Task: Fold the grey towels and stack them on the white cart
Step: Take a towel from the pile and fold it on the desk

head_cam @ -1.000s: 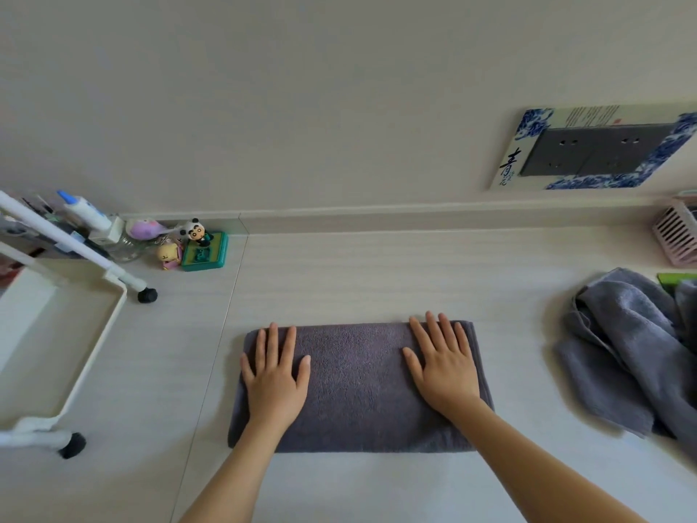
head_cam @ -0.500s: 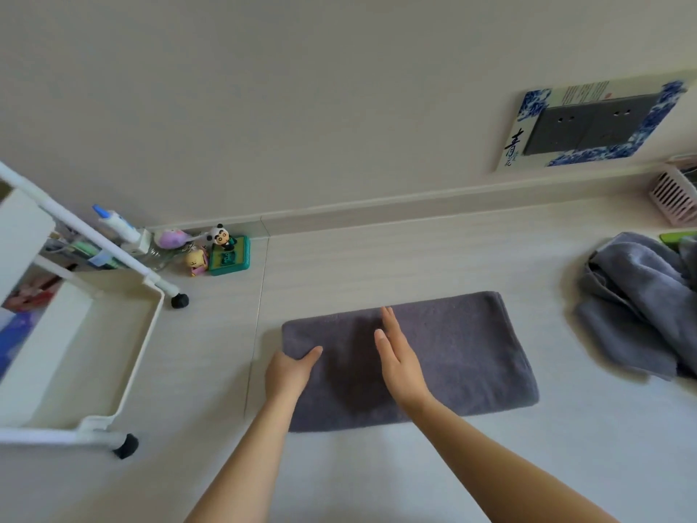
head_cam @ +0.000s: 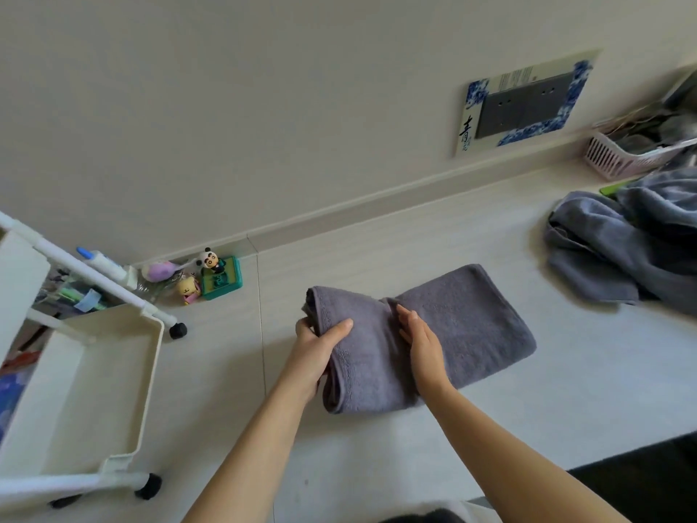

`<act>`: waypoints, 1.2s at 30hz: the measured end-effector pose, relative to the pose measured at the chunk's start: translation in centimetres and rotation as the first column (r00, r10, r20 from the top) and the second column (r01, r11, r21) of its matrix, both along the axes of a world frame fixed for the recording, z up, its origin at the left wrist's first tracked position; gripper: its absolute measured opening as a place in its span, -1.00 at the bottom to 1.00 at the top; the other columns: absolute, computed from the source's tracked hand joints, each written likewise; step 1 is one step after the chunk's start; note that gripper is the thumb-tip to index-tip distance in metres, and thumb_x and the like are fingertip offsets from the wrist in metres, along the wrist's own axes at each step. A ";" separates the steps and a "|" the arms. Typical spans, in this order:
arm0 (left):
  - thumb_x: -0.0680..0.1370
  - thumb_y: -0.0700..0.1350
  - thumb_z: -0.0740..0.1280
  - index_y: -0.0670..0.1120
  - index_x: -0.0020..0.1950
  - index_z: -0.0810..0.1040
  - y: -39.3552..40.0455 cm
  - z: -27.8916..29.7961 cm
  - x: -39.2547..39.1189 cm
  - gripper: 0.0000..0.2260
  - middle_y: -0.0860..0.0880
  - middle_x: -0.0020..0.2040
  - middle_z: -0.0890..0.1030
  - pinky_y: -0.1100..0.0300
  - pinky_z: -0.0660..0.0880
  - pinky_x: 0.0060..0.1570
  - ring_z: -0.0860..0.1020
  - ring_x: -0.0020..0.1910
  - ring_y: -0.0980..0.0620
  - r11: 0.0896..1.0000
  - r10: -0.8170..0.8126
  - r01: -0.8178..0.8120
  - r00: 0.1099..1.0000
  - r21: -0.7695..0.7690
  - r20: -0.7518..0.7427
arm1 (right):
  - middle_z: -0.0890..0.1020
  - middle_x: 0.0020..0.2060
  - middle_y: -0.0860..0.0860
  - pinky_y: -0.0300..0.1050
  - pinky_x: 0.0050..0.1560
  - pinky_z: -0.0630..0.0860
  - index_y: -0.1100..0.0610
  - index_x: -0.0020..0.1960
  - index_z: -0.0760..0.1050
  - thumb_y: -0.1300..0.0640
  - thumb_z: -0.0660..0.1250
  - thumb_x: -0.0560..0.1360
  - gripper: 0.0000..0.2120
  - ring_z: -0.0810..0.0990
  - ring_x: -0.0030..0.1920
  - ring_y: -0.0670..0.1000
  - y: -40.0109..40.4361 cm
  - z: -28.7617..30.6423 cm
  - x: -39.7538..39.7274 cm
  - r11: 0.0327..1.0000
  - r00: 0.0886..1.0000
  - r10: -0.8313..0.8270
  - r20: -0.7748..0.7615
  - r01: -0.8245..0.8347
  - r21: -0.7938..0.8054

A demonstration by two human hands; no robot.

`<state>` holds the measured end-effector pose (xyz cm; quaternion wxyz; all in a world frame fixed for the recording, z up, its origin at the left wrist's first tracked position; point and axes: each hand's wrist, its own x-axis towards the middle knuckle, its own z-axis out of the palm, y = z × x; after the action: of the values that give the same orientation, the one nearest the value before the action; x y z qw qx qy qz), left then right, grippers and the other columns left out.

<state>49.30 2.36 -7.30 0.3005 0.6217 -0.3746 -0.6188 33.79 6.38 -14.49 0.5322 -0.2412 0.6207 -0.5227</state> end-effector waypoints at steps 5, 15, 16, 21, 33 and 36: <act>0.45 -0.17 0.45 0.02 0.25 0.17 0.5 1.2 -4.1 -0.46 -0.04 0.03 0.55 0.07 0.53 0.01 0.58 -0.01 0.01 0.976 -0.065 0.069 0.998 -0.206 0.025 | 0.48 0.31 -0.06 -0.07 0.40 0.28 0.07 0.39 0.37 -0.16 -0.01 0.62 -0.52 0.45 0.29 -0.08 0.7 -0.2 -0.7 0.999 0.963 -0.052 0.264 0.048 0.019; 0.44 -0.05 0.43 0.01 0.33 0.15 -0.6 1.3 -13.8 -0.41 -0.04 0.10 0.56 0.16 0.46 0.02 0.56 0.05 -0.05 0.852 -0.089 0.277 0.913 -0.444 0.399 | 0.68 -0.01 0.14 -0.08 0.08 0.51 0.15 0.10 0.58 -0.24 -0.06 0.59 -0.41 0.64 0.05 0.06 0.2 0.4 -6.5 0.993 0.952 -0.025 0.304 -0.011 0.114; 0.45 -0.04 0.42 0.00 0.33 0.15 -0.6 1.4 -14.5 -0.42 -0.03 0.07 0.57 0.18 0.45 -0.02 0.57 0.03 -0.07 0.844 -0.091 0.302 0.895 -0.443 0.437 | 0.69 -0.04 0.11 -0.12 0.03 0.51 0.15 0.10 0.59 -0.21 -0.07 0.61 -0.42 0.64 0.02 0.03 0.2 0.9 -7.6 0.993 0.977 -0.060 0.206 0.037 0.116; 0.51 -0.09 0.34 -0.04 0.38 0.13 -0.7 0.5 -20.0 -0.47 -0.07 0.12 0.59 0.24 0.31 -0.19 0.58 0.02 -0.14 0.833 -0.097 0.371 0.827 -0.410 0.553 | 0.64 -0.02 0.12 -0.05 -0.02 0.44 0.15 0.06 0.57 -0.15 -0.14 0.63 -0.42 0.56 -0.01 0.10 0.4 1.3 -16.3 0.987 0.992 -0.126 0.010 0.125 0.104; 0.57 -0.04 0.23 0.02 0.53 -0.01 0.1 -5.2 -27.1 -0.39 -0.13 0.33 0.49 0.07 0.48 0.09 0.54 0.18 -0.17 0.808 -0.272 0.545 0.681 -0.224 0.680 | 0.61 0.15 0.13 0.07 0.34 0.36 0.17 0.23 0.52 -0.32 -0.06 0.55 -0.33 0.55 0.22 0.07 1.4 -2.0 -22.3 0.964 0.932 0.189 0.308 -0.237 0.125; 0.63 -0.02 0.10 0.06 0.52 -0.01 -0.9 -5.0 -26.5 -0.51 -0.15 0.11 0.59 0.02 0.54 -0.02 0.59 -0.04 -0.15 0.878 -0.378 0.465 0.821 -0.115 0.428 | 0.68 -0.01 0.04 -0.16 0.12 0.51 0.15 0.10 0.58 -0.22 0.09 0.57 -0.50 0.63 0.05 0.00 1.4 -0.8 -22.7 0.943 0.937 0.284 0.203 -0.311 0.120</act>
<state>22.81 1.51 -12.32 0.1394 0.5977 -0.6203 -0.4884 11.11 7.79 -15.25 0.6766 -0.2429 0.5631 -0.4077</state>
